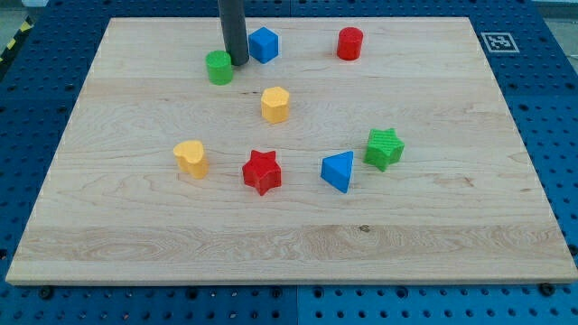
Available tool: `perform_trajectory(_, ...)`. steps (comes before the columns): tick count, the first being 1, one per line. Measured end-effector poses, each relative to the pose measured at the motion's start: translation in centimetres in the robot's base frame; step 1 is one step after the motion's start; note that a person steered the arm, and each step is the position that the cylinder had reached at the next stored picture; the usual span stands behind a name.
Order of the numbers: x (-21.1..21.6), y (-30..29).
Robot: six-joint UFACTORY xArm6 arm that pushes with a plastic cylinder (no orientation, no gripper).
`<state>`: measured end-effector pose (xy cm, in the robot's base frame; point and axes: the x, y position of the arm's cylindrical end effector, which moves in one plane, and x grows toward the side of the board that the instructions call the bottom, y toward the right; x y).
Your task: Place the blue cube to the left of the yellow heart
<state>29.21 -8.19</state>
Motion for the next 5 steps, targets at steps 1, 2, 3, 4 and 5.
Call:
perform_trajectory(1,-0.4,0.0)
perform_trajectory(2,-2.4,-0.6)
perform_trajectory(3,-4.6,0.0)
perform_trajectory(4,-4.7,4.0)
perform_trajectory(5,-4.7,7.7)
